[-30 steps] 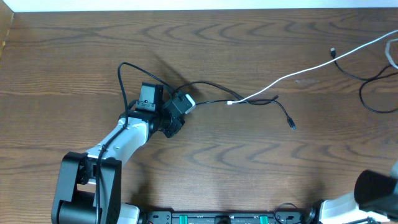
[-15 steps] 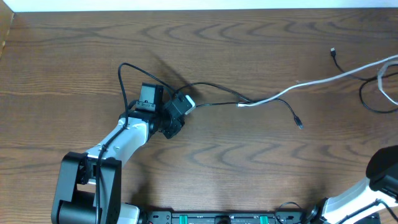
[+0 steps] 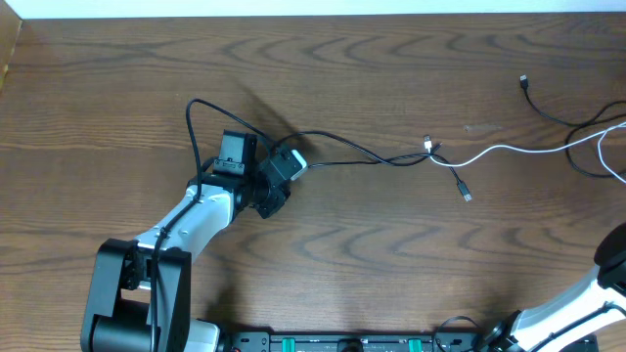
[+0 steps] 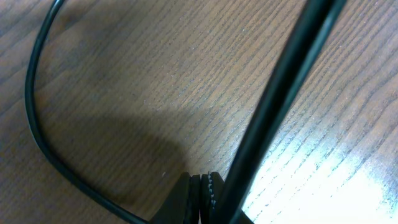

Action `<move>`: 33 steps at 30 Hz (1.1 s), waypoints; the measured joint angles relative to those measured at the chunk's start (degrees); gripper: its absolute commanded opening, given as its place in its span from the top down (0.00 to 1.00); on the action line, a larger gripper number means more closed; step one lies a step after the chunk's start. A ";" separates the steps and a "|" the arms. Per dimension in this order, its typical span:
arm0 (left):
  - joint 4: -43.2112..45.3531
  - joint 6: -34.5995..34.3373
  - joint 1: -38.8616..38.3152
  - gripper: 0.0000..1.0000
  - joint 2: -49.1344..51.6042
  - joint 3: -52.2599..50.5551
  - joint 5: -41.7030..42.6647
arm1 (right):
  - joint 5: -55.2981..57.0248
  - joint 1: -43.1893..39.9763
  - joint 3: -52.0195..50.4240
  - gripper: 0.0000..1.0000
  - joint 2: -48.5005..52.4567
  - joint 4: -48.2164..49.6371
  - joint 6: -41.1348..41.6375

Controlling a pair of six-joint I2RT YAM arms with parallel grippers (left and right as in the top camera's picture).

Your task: Untangle cables

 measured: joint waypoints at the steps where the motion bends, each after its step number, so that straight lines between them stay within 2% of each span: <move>1: 0.00 0.00 0.00 0.93 0.00 0.00 -0.02 | -2.38 -0.39 0.00 0.44 0.00 0.17 0.31; 2: 0.00 0.00 0.00 0.93 0.00 0.00 -0.02 | -5.05 -0.74 0.00 0.14 0.00 0.28 0.37; 3: 0.00 0.00 0.00 0.92 0.00 0.00 -0.02 | -7.87 -1.01 0.00 0.01 0.00 0.28 0.57; 10: 0.00 -0.02 0.00 0.93 0.00 0.00 -0.37 | -20.28 -0.90 0.00 0.01 0.00 -0.48 0.74; 15: 0.11 -0.02 0.00 0.92 0.00 0.00 -0.39 | -29.20 0.00 0.00 0.01 0.00 -5.97 0.72; 19: 0.22 -0.02 0.00 0.93 0.00 0.00 -0.39 | -33.66 3.87 -0.20 0.01 0.00 -12.41 -1.51; 23: 0.22 -0.02 0.00 0.93 0.00 0.00 -0.39 | -32.24 11.13 -2.38 0.01 0.00 -15.26 -1.60; 26: 0.20 -0.04 0.00 0.92 0.00 0.00 -0.39 | -26.99 15.85 -5.40 0.01 0.00 -14.32 3.28; 33: 0.15 -0.68 0.00 0.92 0.00 0.00 -0.42 | -14.86 22.64 -14.25 0.01 0.00 -6.82 28.72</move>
